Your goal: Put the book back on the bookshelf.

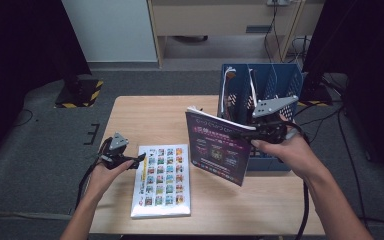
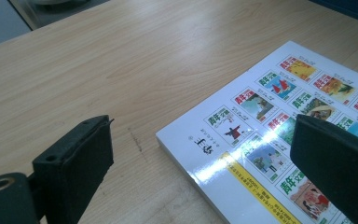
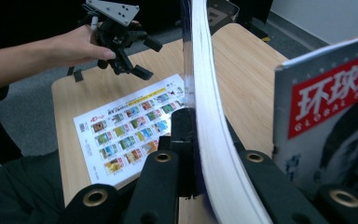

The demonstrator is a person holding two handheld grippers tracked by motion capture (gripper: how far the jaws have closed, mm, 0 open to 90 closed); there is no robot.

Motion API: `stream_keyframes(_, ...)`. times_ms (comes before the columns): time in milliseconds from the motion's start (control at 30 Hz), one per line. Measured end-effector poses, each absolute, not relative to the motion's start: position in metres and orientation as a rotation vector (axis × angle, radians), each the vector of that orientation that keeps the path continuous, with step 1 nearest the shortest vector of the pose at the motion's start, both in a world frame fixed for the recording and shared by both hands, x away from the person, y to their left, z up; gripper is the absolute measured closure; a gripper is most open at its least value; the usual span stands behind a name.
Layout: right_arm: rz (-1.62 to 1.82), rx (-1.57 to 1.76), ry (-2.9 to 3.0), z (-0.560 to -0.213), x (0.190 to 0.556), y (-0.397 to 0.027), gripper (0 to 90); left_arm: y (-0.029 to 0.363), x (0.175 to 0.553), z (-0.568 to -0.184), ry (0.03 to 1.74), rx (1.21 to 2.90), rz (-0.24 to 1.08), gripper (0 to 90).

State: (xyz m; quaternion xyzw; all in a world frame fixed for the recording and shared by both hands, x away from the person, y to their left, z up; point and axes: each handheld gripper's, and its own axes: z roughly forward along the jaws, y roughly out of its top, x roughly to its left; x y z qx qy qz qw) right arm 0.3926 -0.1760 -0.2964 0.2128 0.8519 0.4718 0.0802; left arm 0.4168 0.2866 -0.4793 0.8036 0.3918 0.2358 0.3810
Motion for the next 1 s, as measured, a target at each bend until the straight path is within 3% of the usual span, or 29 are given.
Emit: stream_keyframes(1000, 1.396, 0.714, 2.490, -0.295, 0.375, -0.234, 83.0, 0.285, 0.419, -0.489, 1.012, 2.091, 0.589, 5.5)
